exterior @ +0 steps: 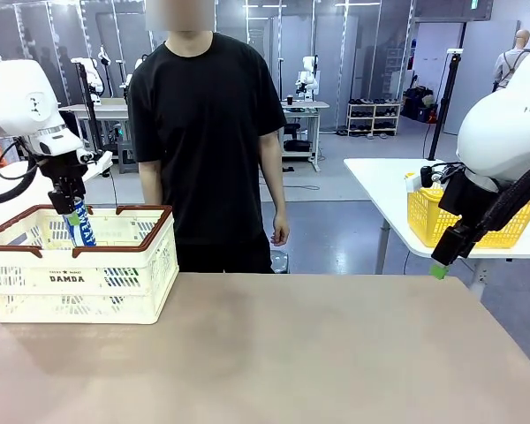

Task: Place the drinks into the Shopping basket.
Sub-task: Pick up one drink and place it into the Shopping basket.

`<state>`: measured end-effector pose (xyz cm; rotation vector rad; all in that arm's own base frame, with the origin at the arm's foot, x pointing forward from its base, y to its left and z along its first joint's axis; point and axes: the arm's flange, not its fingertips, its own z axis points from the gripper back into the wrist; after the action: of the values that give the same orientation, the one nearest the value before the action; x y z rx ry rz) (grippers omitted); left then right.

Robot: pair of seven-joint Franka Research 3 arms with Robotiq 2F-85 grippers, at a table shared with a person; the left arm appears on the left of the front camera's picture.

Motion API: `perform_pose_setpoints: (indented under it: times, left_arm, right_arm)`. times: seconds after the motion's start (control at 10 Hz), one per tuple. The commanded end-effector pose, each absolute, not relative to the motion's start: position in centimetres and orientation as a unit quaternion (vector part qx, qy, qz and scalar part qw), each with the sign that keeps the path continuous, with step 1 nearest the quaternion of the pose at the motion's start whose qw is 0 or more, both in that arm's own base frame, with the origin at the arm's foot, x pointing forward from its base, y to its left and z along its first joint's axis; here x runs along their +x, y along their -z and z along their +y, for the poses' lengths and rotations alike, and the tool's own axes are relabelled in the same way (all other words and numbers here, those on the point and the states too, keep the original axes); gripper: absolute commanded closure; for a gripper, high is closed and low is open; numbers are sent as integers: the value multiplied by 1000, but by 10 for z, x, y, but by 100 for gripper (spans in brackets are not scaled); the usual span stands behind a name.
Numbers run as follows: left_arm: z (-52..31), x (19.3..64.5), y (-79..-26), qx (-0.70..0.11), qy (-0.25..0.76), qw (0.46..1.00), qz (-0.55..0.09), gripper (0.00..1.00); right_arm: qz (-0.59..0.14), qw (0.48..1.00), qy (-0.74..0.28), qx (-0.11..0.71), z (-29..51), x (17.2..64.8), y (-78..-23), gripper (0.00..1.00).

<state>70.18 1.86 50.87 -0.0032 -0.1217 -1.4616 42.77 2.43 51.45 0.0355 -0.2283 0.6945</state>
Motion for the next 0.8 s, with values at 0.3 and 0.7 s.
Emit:
perform_pose_setpoints:
  times: [0.3, 0.7]
  left_arm:
    - [30, 719, -493, 16, 653, 757, -17, 42]
    - [42, 721, -473, 26, 684, 729, -29, 42]
  right_arm:
    - [-111, 931, -347, 16, 22, 427, -515, 0]
    - [-111, 931, -347, 16, 22, 427, -515, 0]
